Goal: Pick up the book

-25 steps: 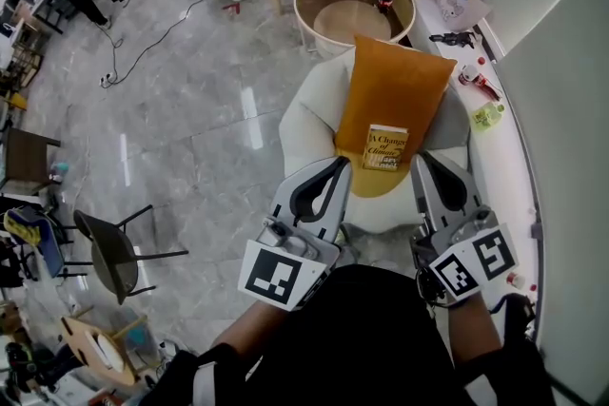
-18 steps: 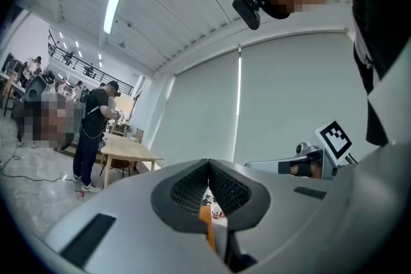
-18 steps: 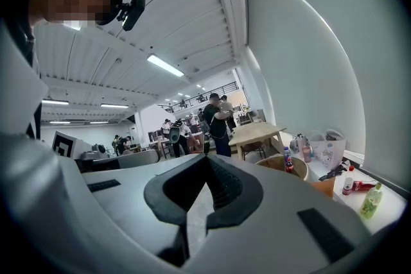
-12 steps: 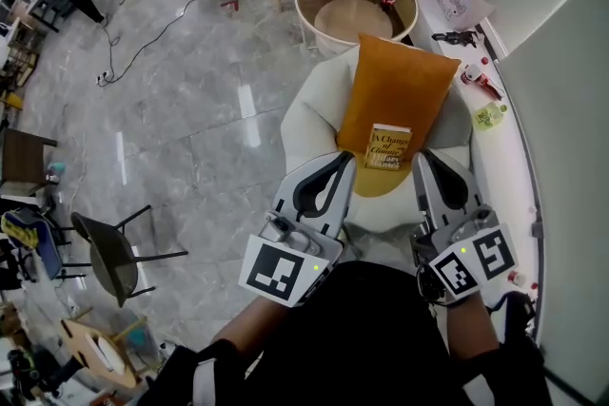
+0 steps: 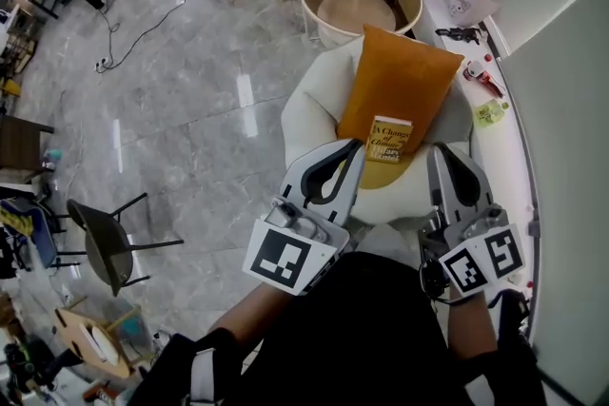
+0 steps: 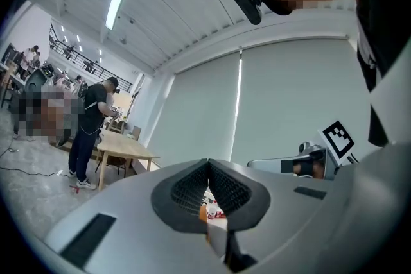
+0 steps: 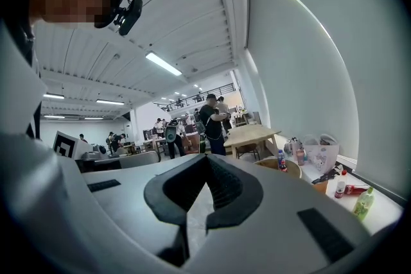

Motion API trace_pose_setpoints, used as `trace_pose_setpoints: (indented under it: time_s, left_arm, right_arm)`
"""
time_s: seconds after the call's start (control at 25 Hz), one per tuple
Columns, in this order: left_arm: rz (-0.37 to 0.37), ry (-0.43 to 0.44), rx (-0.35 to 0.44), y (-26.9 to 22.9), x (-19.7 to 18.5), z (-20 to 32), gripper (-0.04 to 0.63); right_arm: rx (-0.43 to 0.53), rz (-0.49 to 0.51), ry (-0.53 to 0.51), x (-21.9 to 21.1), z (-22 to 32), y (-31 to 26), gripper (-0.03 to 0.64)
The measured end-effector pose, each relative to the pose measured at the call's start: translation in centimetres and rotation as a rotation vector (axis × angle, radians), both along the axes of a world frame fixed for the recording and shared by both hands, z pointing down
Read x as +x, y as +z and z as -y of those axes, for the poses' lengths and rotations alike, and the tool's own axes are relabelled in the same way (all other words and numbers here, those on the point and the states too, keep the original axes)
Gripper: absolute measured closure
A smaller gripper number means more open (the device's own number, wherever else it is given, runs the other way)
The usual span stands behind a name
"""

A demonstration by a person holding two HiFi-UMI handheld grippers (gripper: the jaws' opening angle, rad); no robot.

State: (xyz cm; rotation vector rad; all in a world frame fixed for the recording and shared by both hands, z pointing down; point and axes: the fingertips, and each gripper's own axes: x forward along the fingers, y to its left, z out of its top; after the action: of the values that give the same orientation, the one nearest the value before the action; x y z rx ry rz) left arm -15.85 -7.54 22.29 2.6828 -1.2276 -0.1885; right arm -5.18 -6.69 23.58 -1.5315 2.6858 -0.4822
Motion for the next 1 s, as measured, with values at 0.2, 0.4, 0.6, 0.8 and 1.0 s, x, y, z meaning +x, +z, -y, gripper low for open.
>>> trace_pose_setpoints:
  time_s: [0.2,0.4,0.6,0.8,1.0]
  left_arm:
    - [0.032,-0.006,-0.023,0.5,0.5,0.0,0.591]
    - [-0.008,0.007,0.012,-0.1,1.8,-0.3,0.591]
    - [-0.013,-0.013,0.0,-0.3,1.7,-0.2,0.591]
    - [0.029,-0.018,-0.009,-0.2,2.6,-0.1,0.591]
    - [0.059,-0.024,-0.035,0.1,4.4,0.5,0.591]
  right_arm:
    - [-0.006,0.004,0.021,1.3,-0.4,0.2,0.607]
    - [-0.008,0.007,0.035,2.7,-0.6,0.5,0.607]
    - [-0.004,0.008,0.03,3.0,-0.7,0.1,0.607]
    - [-0.003,0.017,0.025,4.1,-0.5,0.0,0.607]
    - [-0.012,0.028,0.01,5.7,0.2,0.4,0.607]
